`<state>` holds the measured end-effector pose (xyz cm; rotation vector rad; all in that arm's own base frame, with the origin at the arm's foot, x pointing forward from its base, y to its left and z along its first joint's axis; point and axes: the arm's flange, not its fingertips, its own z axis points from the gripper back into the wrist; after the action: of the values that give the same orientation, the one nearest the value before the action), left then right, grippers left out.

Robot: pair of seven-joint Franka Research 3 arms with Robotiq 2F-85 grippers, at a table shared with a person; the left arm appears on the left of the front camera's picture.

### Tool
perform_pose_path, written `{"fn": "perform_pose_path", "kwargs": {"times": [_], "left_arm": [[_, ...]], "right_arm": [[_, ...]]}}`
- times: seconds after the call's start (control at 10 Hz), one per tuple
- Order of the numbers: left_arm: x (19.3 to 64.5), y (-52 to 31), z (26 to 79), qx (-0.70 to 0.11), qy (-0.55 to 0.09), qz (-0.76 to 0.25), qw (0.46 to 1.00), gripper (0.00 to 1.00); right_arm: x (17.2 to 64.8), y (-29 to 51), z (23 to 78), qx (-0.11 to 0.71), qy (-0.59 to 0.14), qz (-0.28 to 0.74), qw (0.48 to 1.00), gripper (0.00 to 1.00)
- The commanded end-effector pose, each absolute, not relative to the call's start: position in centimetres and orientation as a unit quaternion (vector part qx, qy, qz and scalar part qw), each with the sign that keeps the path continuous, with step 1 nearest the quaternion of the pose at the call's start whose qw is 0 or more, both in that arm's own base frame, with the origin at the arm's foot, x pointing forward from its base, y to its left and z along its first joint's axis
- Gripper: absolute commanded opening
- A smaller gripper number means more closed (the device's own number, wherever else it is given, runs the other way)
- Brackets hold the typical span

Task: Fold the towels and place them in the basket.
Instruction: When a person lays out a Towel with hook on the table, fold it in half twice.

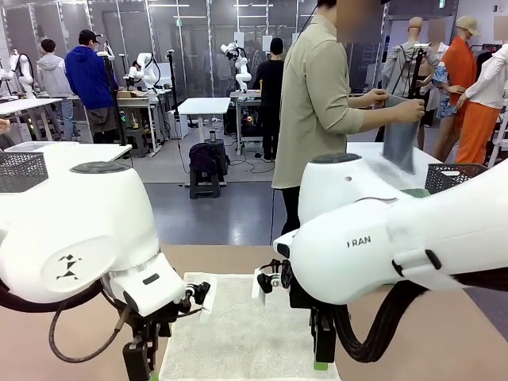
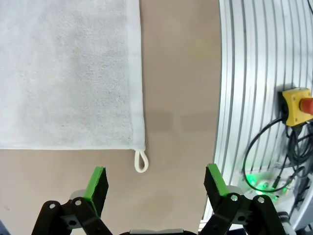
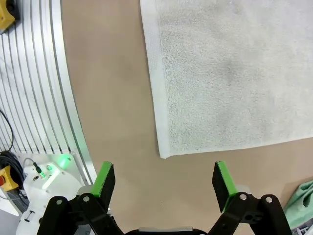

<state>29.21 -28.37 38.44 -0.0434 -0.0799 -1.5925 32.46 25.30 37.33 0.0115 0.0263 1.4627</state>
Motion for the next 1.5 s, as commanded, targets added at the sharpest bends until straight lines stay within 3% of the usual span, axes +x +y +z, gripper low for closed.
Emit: {"fn": "perform_pose_path", "kwargs": {"times": [0.0, 0.5, 1.4], "left_arm": [[29.5, -29.3, 37.1, -0.016, -0.040, -0.703, 0.710, 1.00], [30.3, -29.4, 34.8, -0.004, -0.027, -0.702, 0.711, 1.00], [31.8, -29.3, 31.2, 0.040, -0.053, -0.697, 0.714, 1.00]], "right_arm": [[32.8, 25.6, 35.1, 0.010, 0.012, 0.666, 0.746, 1.00], [31.6, 24.4, 32.4, -0.002, 0.012, 0.696, 0.718, 1.00], [31.8, 22.6, 30.0, -0.017, 0.025, 0.692, 0.722, 1.00]]}}
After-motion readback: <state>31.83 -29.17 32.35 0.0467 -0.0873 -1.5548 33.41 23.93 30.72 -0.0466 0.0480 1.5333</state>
